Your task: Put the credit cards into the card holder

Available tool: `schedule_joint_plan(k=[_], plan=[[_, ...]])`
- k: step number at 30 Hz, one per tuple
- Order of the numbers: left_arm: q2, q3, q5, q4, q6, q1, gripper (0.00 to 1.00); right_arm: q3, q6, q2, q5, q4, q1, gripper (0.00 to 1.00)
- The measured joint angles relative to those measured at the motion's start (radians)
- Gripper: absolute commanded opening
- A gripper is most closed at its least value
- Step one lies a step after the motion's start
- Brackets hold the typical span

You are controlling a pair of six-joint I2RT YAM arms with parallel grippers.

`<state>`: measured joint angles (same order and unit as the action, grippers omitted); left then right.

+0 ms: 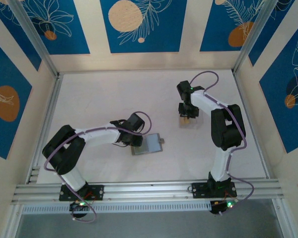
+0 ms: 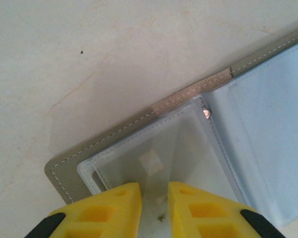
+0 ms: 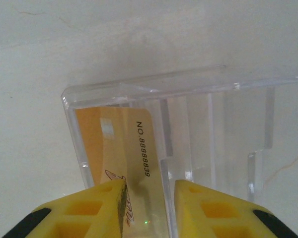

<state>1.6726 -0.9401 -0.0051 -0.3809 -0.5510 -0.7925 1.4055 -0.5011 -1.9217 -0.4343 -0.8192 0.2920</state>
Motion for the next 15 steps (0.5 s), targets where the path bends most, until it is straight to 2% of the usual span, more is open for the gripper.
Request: schedule_joint_plan(k=[15], plan=[[-0.001, 0.002, 0.000, 0.002, 0.000, 0.000, 0.21, 0.000, 0.005, 0.016, -0.025, -0.023, -0.002, 0.19]])
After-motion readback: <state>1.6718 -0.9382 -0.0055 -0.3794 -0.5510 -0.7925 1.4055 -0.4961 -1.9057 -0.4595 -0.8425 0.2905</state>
